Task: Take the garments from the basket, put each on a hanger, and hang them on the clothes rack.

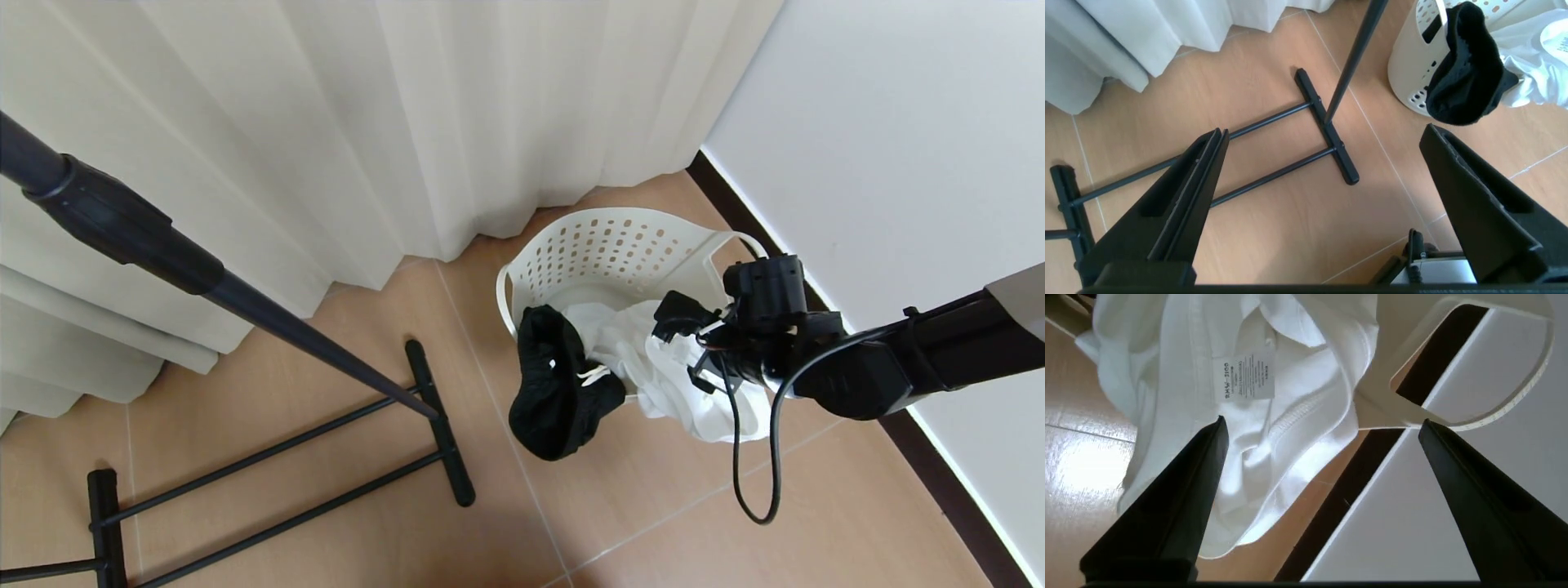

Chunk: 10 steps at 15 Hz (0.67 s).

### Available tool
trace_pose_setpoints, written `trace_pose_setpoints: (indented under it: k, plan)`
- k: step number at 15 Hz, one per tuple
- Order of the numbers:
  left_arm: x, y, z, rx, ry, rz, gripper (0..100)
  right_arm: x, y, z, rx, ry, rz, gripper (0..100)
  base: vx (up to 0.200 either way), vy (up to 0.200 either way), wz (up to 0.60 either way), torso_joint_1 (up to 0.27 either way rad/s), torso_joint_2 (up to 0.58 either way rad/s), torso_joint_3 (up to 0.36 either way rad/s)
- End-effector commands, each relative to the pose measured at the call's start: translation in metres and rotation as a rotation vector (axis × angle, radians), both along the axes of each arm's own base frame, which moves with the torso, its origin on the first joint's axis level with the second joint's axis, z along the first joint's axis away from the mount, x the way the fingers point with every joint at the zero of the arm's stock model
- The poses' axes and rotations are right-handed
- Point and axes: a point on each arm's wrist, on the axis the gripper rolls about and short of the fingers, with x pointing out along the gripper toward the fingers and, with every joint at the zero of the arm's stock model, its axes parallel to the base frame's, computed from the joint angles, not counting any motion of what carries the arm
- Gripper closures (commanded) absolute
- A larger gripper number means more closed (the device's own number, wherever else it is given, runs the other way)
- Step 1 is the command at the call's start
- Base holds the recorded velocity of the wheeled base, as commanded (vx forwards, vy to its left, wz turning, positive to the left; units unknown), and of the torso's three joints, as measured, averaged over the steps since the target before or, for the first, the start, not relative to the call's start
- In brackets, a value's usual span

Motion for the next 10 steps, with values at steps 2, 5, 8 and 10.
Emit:
trace_pose_setpoints:
  k: [2,5,8,10]
  plan:
    - [0.000,0.000,0.000,0.000,-0.001,0.000,0,0.016,0.005,0.008,0.010,-0.051,-0.013,0,0.000,0.000,0.00,0.000,0.00,0.000]
    - [0.000,0.000,0.000,0.000,-0.001,0.000,0,0.032,0.003,0.011,0.004,-0.086,-0.059,0,0.000,0.000,0.00,0.000,0.00,0.000]
    - [0.000,0.000,0.000,0.000,-0.001,0.000,0,0.038,0.001,0.005,0.002,-0.078,-0.065,0,0.000,0.000,0.00,0.000,0.00,0.000]
    - [0.000,0.000,0.000,0.000,-0.001,0.000,0,0.041,0.001,0.002,0.013,-0.079,-0.075,0,0.000,0.000,0.00,0.000,0.00,0.000]
